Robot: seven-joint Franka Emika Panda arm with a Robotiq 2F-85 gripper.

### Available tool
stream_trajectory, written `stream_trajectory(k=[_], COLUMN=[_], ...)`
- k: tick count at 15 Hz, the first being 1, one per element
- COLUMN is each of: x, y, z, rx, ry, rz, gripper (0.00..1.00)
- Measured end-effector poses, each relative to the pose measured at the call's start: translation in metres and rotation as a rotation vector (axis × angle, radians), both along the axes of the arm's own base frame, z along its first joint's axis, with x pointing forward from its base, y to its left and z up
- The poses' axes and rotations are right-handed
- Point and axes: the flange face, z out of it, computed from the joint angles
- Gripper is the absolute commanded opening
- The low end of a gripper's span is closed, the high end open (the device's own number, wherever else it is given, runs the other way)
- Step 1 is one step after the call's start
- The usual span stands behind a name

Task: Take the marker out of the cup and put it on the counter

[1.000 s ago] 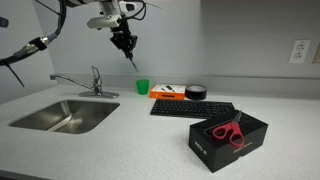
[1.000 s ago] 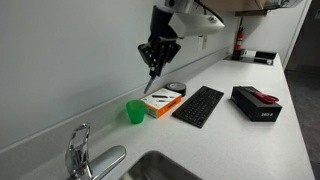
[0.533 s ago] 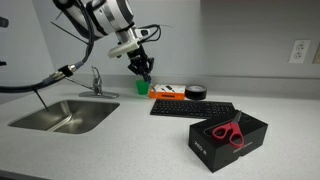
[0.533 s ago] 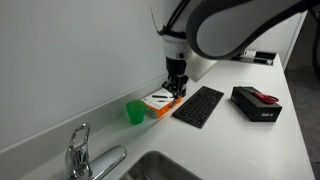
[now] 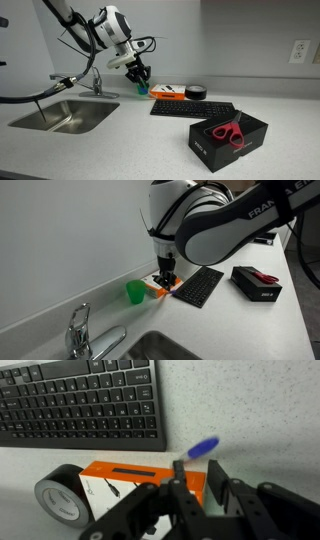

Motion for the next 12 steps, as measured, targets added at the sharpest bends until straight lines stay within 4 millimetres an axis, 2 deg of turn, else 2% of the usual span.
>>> stream_trajectory(k=[5,12], x=[0.006,0.013], y=[0.006,0.009], z=[0.012,0.026], rx=[0.040,0.081], ry=[-0.024,-0.053], rz=[-0.017,-0.040], gripper=[0.99,1.00])
